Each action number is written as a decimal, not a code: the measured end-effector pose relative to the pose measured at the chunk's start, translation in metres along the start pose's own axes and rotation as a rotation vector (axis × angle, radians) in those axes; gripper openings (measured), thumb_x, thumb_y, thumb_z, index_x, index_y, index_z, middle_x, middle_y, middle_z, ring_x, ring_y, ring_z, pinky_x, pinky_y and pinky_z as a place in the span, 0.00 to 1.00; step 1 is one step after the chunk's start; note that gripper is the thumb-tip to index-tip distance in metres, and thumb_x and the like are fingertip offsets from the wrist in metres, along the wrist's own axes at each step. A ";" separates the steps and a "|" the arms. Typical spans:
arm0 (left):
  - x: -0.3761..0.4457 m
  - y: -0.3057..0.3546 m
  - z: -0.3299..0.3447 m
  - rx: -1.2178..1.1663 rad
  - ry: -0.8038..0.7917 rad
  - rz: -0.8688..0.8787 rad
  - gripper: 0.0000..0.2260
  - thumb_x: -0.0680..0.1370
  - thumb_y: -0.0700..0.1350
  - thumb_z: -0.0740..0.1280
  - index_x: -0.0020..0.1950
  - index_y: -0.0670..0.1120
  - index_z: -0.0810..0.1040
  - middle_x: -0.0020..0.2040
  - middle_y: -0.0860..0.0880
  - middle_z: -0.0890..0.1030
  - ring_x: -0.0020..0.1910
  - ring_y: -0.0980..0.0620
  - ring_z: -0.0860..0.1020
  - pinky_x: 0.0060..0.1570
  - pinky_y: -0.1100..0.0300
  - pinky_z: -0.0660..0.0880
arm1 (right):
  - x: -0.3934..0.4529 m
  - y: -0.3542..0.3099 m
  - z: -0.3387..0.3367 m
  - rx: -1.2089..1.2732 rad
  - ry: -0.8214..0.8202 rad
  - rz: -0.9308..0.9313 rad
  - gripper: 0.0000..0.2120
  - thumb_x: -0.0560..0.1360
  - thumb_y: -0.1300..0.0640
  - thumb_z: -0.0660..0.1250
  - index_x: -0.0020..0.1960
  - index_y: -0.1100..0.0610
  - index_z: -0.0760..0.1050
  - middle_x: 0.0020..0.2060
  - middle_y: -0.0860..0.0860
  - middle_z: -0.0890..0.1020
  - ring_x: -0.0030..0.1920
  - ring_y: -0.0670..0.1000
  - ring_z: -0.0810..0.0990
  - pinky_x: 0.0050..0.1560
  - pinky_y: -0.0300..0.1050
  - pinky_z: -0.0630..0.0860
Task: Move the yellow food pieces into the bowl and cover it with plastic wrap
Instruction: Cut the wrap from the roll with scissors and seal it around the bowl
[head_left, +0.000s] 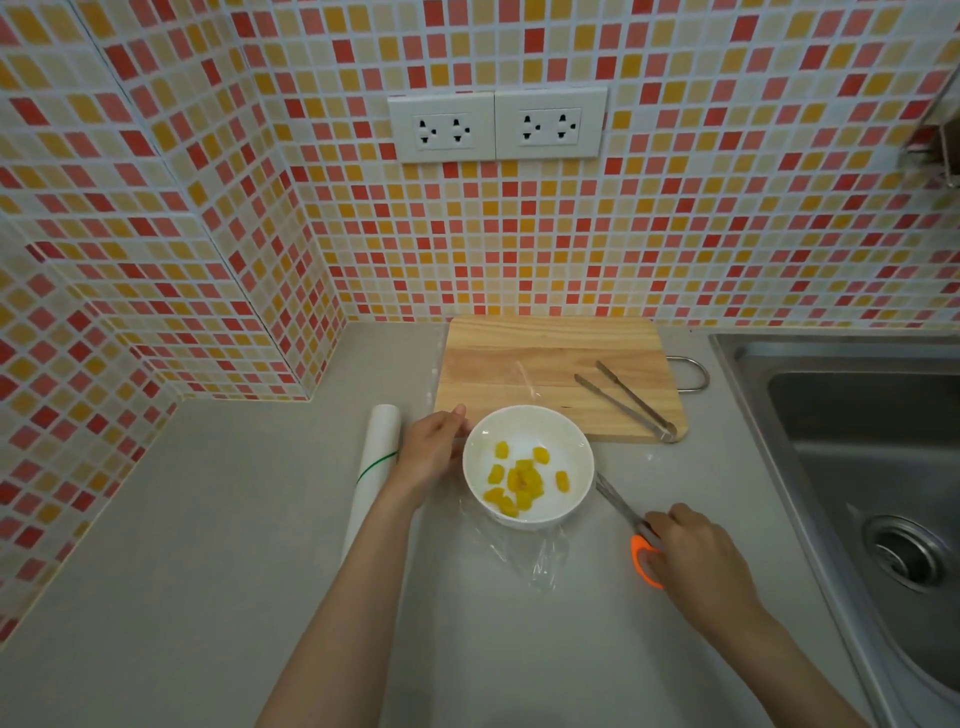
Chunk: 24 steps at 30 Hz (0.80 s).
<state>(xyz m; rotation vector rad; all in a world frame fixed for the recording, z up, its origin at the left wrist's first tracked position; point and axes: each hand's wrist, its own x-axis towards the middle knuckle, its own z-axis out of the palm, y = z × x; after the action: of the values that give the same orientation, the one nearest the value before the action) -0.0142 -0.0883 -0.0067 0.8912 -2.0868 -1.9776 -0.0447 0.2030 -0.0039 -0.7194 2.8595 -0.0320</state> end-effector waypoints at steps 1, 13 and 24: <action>0.002 0.000 0.001 0.013 -0.005 0.001 0.15 0.79 0.52 0.60 0.36 0.46 0.76 0.40 0.46 0.82 0.40 0.48 0.80 0.45 0.56 0.75 | 0.001 -0.001 -0.004 0.016 0.003 0.006 0.13 0.75 0.52 0.61 0.58 0.54 0.75 0.48 0.52 0.76 0.51 0.54 0.78 0.49 0.44 0.72; 0.010 0.000 0.018 0.116 0.107 0.031 0.17 0.79 0.51 0.60 0.34 0.45 0.77 0.34 0.48 0.80 0.36 0.49 0.78 0.44 0.55 0.74 | 0.097 -0.059 -0.044 0.758 0.119 -0.405 0.18 0.80 0.60 0.56 0.69 0.59 0.67 0.68 0.55 0.72 0.69 0.53 0.69 0.68 0.43 0.64; -0.007 -0.017 0.034 0.159 0.354 0.144 0.19 0.80 0.48 0.57 0.31 0.42 0.66 0.28 0.49 0.70 0.30 0.51 0.68 0.30 0.64 0.64 | 0.119 -0.057 -0.025 0.963 0.033 -0.278 0.16 0.81 0.57 0.54 0.66 0.56 0.72 0.59 0.52 0.79 0.58 0.45 0.74 0.54 0.32 0.66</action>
<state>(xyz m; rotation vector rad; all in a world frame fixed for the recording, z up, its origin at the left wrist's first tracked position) -0.0195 -0.0545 -0.0249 1.0020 -2.0531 -1.4756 -0.1254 0.0958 0.0031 -0.8396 2.2911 -1.3327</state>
